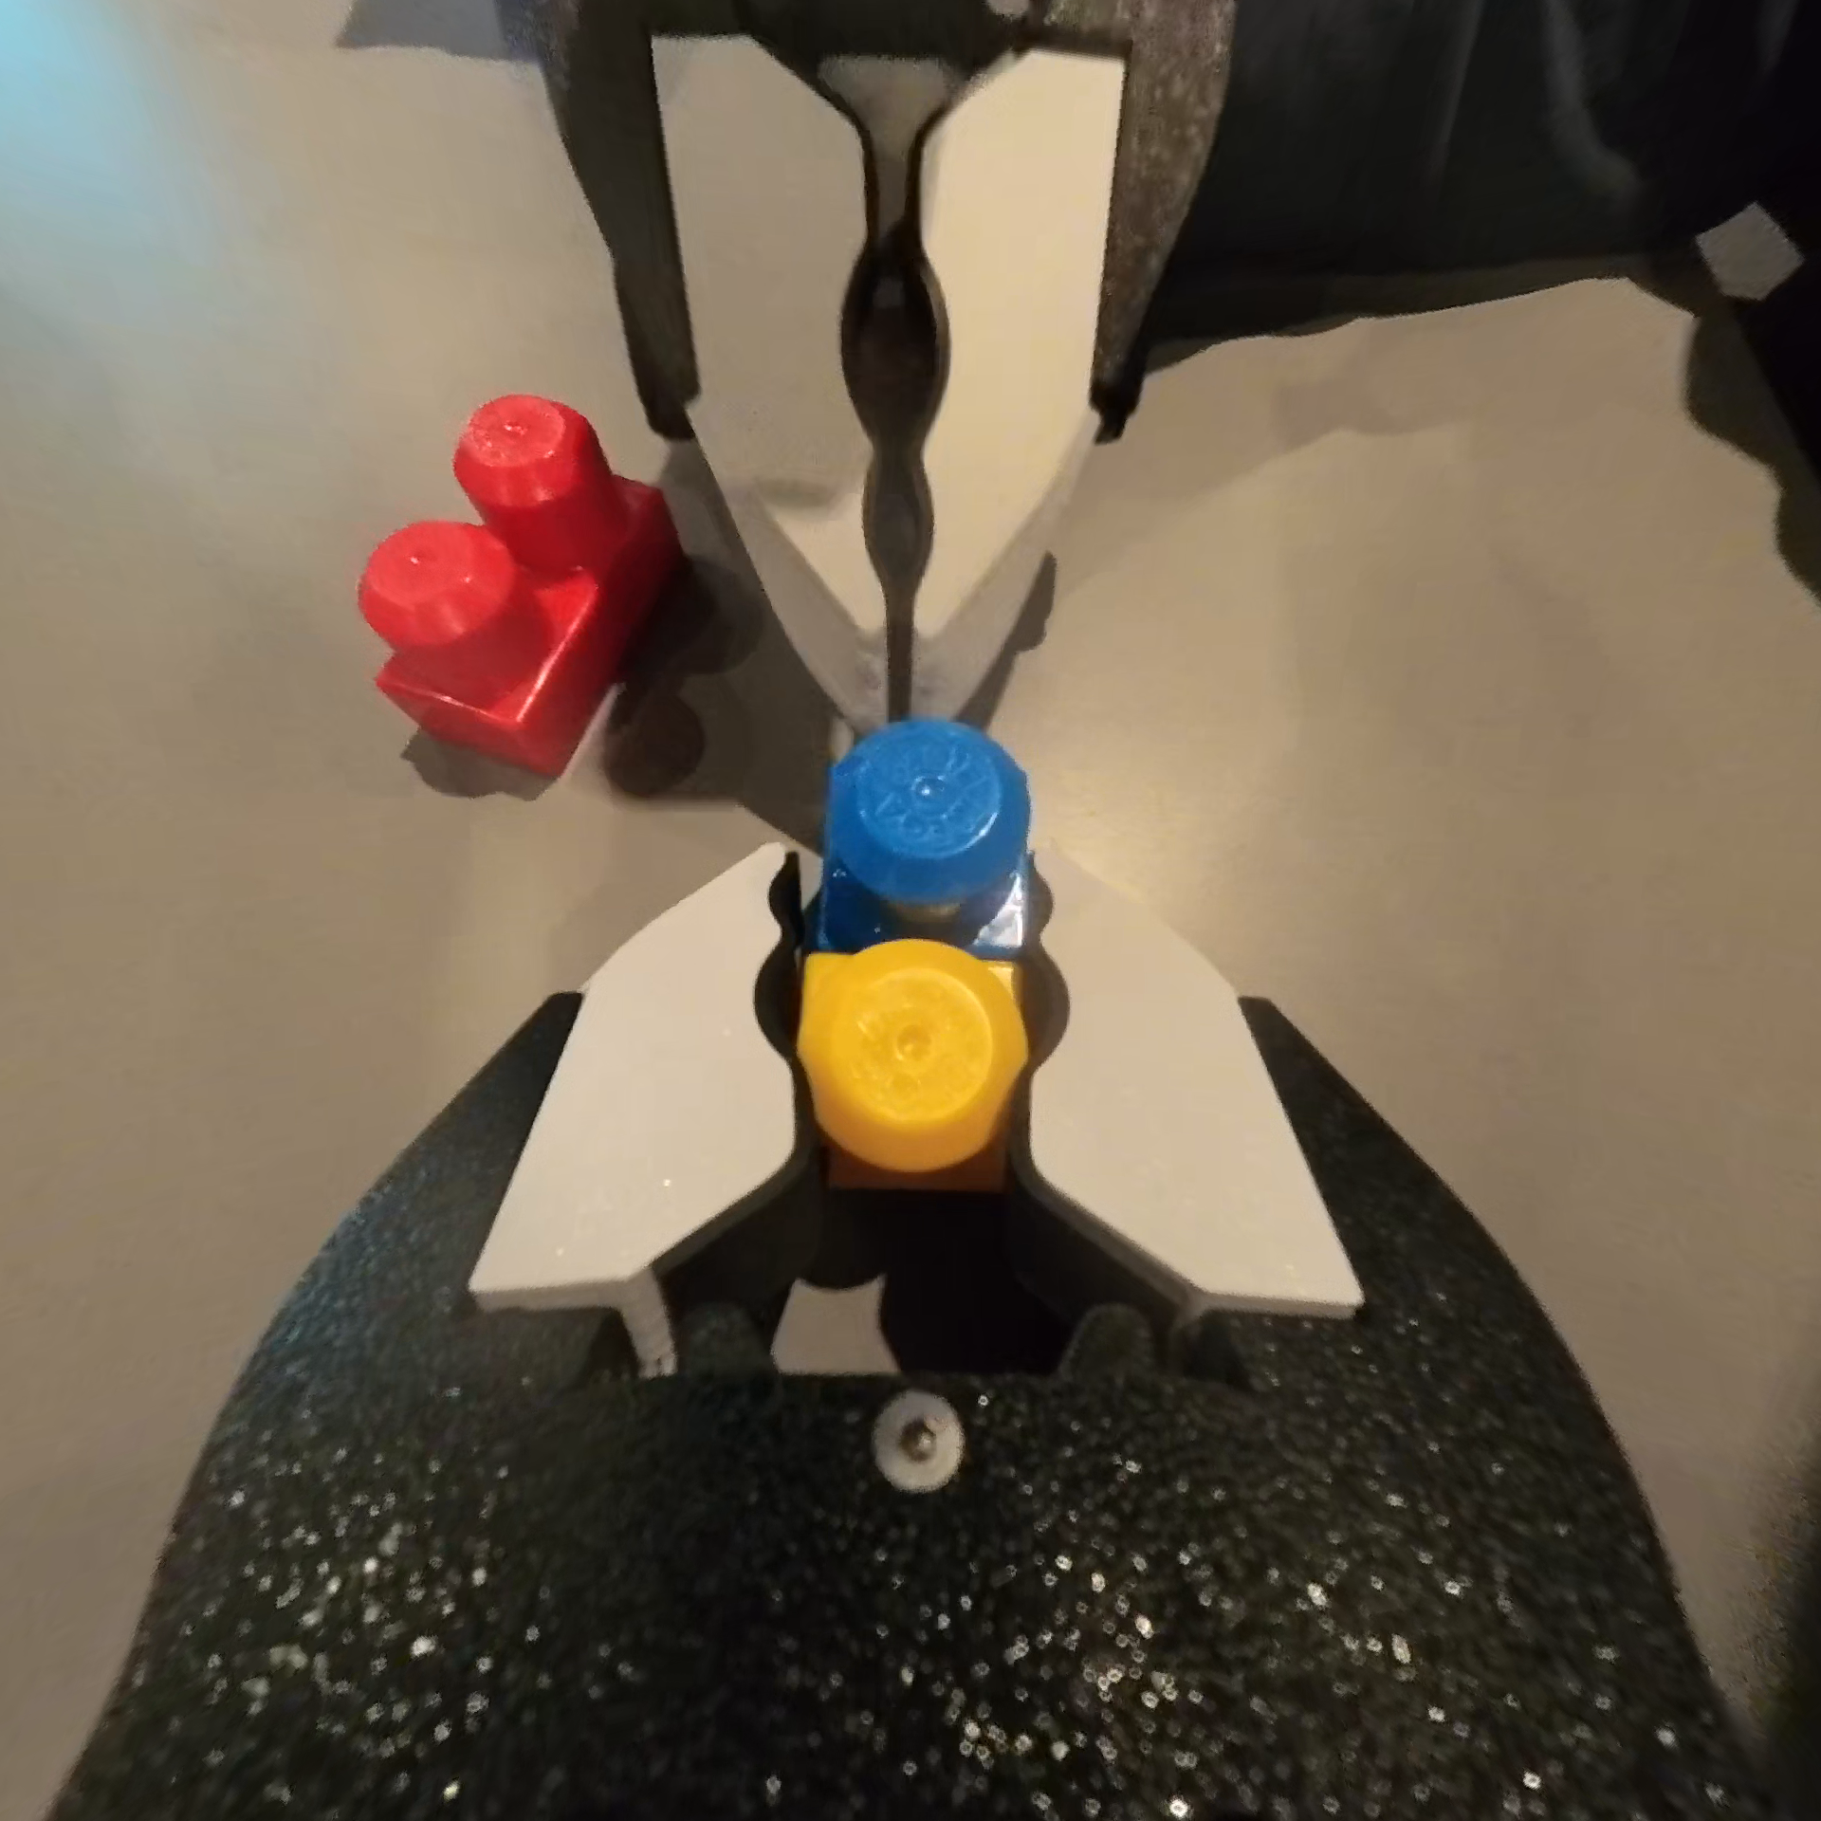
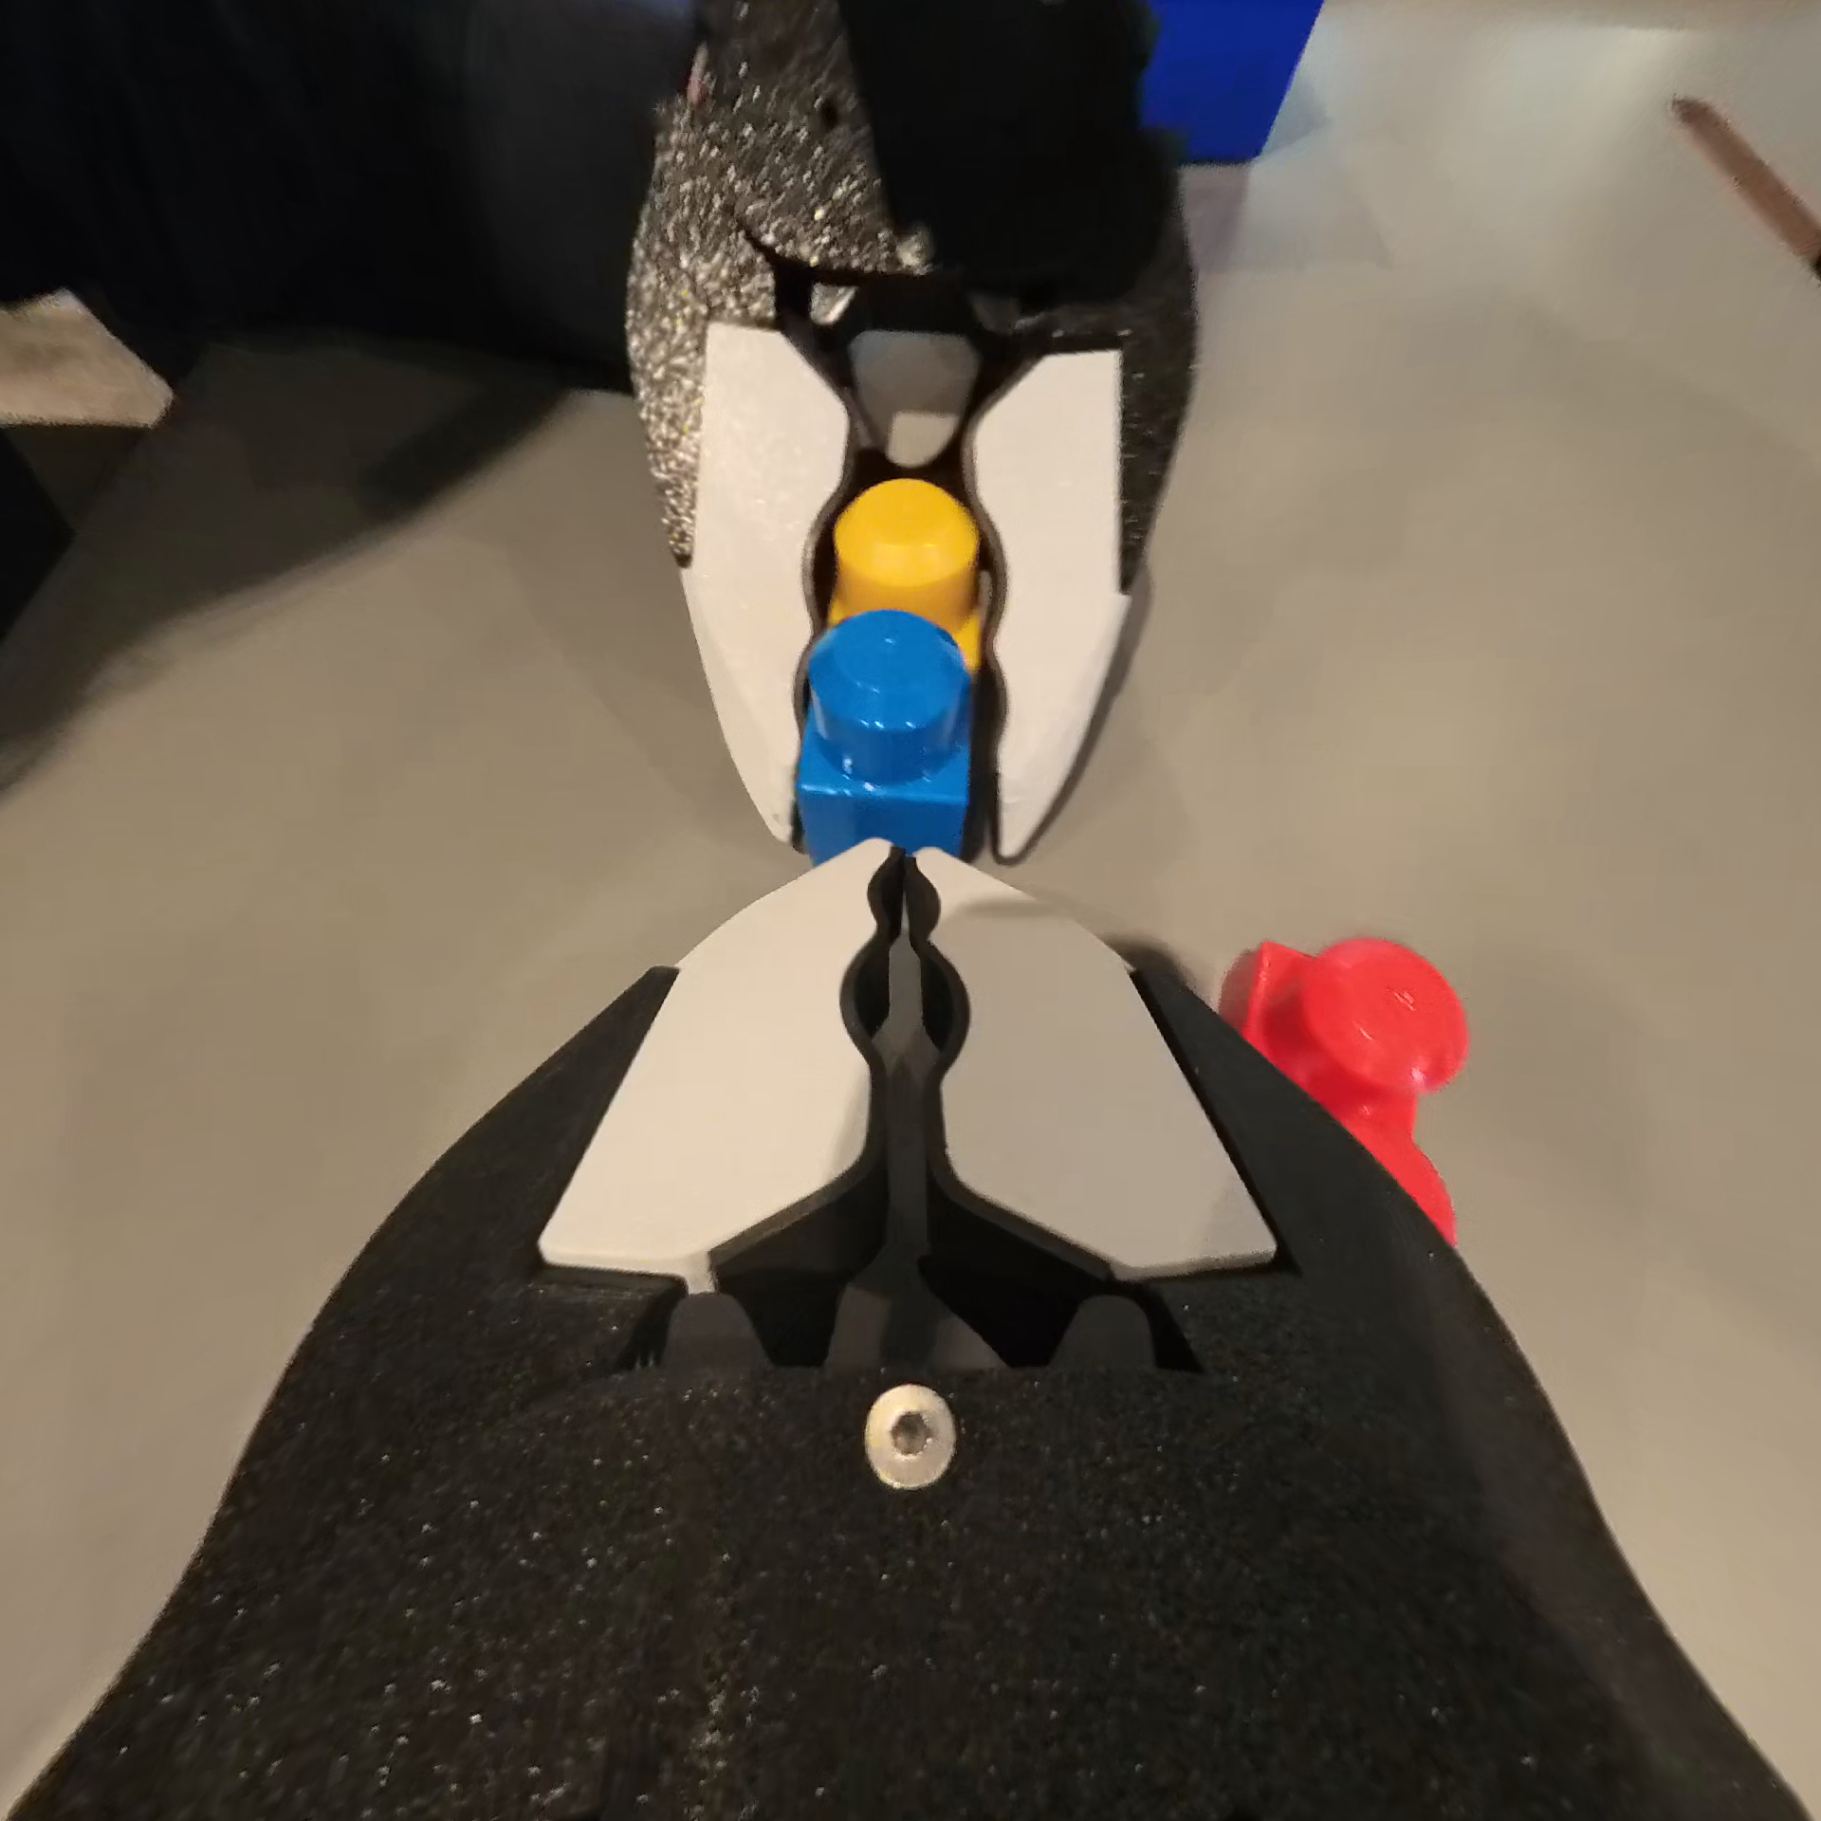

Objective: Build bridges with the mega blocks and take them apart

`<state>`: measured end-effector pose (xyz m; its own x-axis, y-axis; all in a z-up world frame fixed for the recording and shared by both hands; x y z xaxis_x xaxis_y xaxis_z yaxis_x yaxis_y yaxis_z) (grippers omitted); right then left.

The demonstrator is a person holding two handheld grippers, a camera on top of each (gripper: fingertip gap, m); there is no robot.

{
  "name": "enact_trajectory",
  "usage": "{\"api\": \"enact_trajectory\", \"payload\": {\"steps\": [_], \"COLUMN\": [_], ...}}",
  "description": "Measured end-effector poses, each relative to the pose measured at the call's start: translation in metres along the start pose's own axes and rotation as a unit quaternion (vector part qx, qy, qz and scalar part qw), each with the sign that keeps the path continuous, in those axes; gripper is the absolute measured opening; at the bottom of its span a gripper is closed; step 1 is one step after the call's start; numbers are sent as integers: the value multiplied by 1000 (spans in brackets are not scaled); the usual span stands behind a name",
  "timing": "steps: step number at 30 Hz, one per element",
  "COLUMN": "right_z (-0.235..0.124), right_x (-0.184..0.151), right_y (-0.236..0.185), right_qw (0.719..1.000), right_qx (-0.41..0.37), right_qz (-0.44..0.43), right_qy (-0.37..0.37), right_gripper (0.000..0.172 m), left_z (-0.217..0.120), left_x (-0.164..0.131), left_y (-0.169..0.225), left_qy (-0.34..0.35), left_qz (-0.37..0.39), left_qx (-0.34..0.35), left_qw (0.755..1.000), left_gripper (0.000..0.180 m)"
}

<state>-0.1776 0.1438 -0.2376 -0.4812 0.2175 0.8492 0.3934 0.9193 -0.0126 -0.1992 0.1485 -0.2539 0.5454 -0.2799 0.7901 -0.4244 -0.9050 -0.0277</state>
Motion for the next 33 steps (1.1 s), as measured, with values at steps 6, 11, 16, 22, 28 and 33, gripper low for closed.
{"api": "enact_trajectory", "payload": {"steps": [6,11,16,22,28,33], "right_z": [7,8,9,8,-2,-12], "right_x": [-2,-3,-4,-4,-2,1], "right_y": [-1,0,0,1,4,8], "right_qw": [1000,1000,1000,1000,1000,999], "right_qx": [0,-2,-4,-8,-15,-25], "right_qz": [-4,-6,-8,-7,1,6], "right_qy": [-12,-14,-18,-16,1,22], "right_gripper": [0,0,0,0,0,0], "left_z": [1,2,2,2,2,-1], "left_x": [1,1,1,2,4,5], "left_y": [-1,0,1,2,2,-2], "left_qy": [0,-1,0,1,4,14], "left_qz": [3,3,7,15,27,21], "left_qx": [-2,-5,-8,-5,9,20], "left_qw": [1000,1000,1000,1000,1000,999], "left_gripper": [42,50,44,42,41,41]}}
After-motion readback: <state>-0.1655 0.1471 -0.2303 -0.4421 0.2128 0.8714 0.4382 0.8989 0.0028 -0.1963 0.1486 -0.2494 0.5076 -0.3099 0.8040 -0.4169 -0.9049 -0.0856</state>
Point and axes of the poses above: each gripper's, where its closed fingertips meet, z out along the fingers, x out of its top, y = z × x across the jaws, the point moved 1 cm from there along -z, back along the fingers, and after that the axes turned 3 degrees about z, right-handed, at the moved point
